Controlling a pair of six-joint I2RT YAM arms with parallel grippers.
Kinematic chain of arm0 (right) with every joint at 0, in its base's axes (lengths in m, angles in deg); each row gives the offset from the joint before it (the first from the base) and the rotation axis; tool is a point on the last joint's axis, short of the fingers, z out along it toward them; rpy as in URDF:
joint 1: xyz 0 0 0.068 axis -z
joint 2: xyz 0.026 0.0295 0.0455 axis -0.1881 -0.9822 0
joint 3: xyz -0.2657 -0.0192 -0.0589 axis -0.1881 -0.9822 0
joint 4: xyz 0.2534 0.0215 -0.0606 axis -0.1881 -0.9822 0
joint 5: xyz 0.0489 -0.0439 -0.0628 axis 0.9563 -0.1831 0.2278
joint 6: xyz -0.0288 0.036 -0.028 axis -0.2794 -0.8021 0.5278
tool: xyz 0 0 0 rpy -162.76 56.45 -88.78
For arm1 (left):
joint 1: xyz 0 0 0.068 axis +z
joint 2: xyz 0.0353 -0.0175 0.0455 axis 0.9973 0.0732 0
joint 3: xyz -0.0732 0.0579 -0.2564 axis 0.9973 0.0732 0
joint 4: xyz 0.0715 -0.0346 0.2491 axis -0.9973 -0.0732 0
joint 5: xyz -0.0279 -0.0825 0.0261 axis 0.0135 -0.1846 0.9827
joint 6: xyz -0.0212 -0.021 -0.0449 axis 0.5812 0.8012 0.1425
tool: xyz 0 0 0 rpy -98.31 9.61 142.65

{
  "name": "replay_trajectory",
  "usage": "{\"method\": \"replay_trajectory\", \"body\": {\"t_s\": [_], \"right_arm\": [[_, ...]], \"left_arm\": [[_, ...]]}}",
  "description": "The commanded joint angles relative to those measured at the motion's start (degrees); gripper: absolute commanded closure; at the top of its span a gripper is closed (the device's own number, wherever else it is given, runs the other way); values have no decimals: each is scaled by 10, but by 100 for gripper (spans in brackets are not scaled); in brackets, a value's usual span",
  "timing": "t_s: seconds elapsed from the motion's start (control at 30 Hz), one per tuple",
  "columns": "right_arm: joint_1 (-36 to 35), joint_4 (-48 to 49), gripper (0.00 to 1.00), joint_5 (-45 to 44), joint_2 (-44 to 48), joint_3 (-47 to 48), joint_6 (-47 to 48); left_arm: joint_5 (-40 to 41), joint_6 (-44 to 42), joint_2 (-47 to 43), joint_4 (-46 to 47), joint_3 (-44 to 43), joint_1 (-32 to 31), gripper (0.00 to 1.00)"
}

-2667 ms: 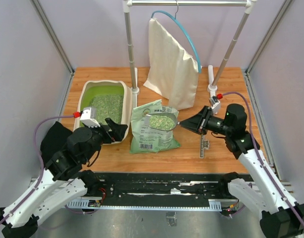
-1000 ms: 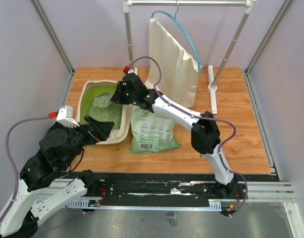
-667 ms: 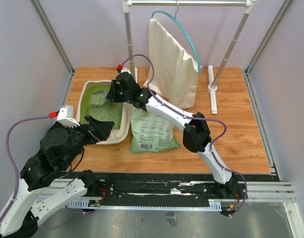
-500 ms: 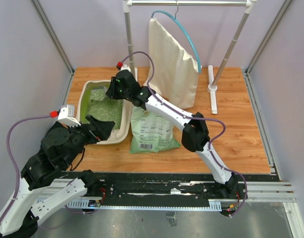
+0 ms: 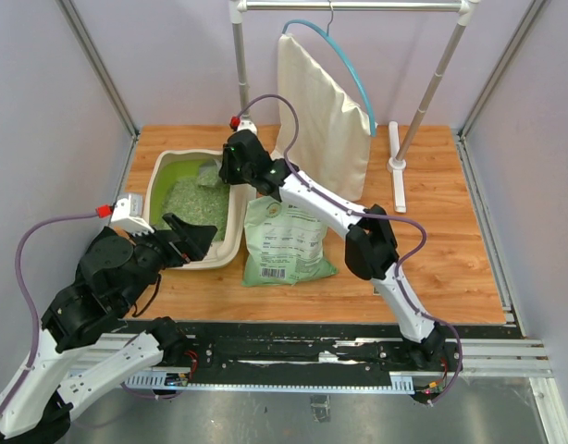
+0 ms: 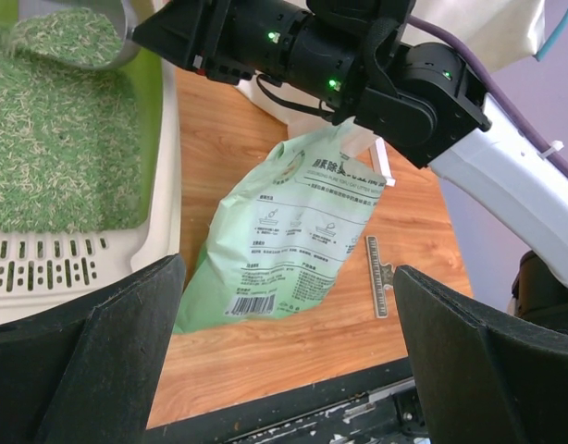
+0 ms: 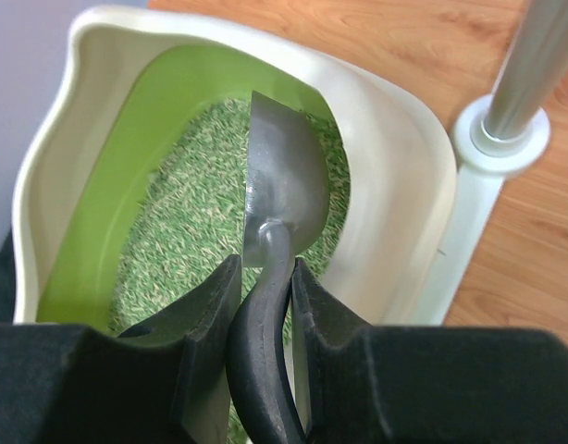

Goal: Fill the litter box with clean litter
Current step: Pour the cat litter into the litter box.

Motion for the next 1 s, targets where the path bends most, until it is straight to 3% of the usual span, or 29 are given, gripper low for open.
{"method": "replay_trajectory", "body": {"t_s": [0.0, 0.4, 0.8, 0.97], "right_arm": [[-2, 5, 99, -25, 81, -35, 34], [-22, -6, 99, 15, 172, -141, 47], [-67, -49, 99, 110, 150, -110, 52], [-88, -83, 99, 90, 148, -95, 96]], "left_arm": [[-7, 3, 7, 22, -2, 3, 0], [-15, 10, 5, 17, -3, 3, 0], [-8, 10, 1, 14, -11, 3, 0], [-9, 9, -2, 13, -11, 3, 0]]}}
